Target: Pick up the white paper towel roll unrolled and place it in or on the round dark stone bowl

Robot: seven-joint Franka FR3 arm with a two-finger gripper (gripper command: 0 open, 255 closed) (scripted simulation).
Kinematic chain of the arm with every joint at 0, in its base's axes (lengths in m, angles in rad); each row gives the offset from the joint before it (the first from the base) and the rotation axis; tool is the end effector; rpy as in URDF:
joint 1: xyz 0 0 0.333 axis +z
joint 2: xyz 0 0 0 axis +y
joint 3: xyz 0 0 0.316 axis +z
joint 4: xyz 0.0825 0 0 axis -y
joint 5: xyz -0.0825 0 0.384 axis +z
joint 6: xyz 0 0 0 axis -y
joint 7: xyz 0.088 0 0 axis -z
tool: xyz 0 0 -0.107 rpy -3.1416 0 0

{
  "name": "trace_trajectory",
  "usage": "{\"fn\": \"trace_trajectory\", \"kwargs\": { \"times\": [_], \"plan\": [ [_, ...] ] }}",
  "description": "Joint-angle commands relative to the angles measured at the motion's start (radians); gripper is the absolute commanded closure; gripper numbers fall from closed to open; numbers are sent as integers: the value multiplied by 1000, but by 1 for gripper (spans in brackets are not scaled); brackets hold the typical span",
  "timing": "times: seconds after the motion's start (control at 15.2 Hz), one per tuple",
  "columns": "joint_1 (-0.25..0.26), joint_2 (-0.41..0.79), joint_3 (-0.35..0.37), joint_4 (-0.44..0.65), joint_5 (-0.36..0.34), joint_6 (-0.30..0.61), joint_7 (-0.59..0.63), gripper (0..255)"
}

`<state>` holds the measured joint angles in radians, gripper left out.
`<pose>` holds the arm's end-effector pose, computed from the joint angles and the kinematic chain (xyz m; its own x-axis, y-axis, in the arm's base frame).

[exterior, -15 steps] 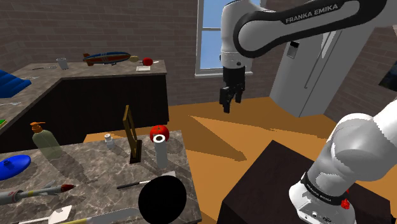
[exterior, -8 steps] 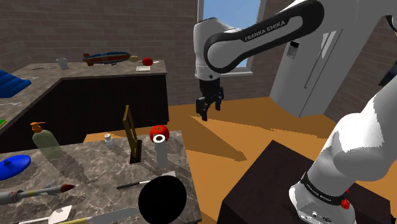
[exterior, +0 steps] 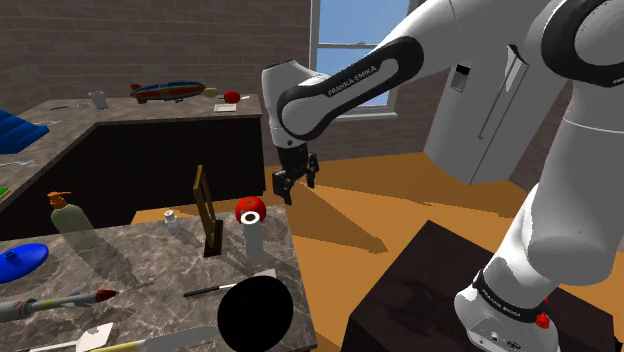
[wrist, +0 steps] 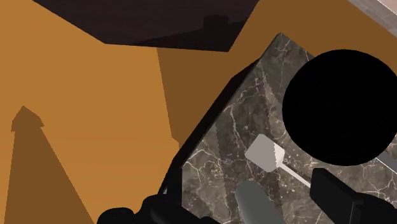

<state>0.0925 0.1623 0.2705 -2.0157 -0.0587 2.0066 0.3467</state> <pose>0.5289 0.1937 0.3629 0.9874 0.0405 -0.1527 0.0502 -0.9969 0.0607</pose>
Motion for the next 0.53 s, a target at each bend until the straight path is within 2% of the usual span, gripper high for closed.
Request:
{"fn": "trace_trajectory", "kwargs": {
  "times": [0.0,0.46],
  "plan": [
    [16,88,2,76,-25,4,36,0],
    [86,385,-17,377,-96,-25,121,0]
  ]
}}
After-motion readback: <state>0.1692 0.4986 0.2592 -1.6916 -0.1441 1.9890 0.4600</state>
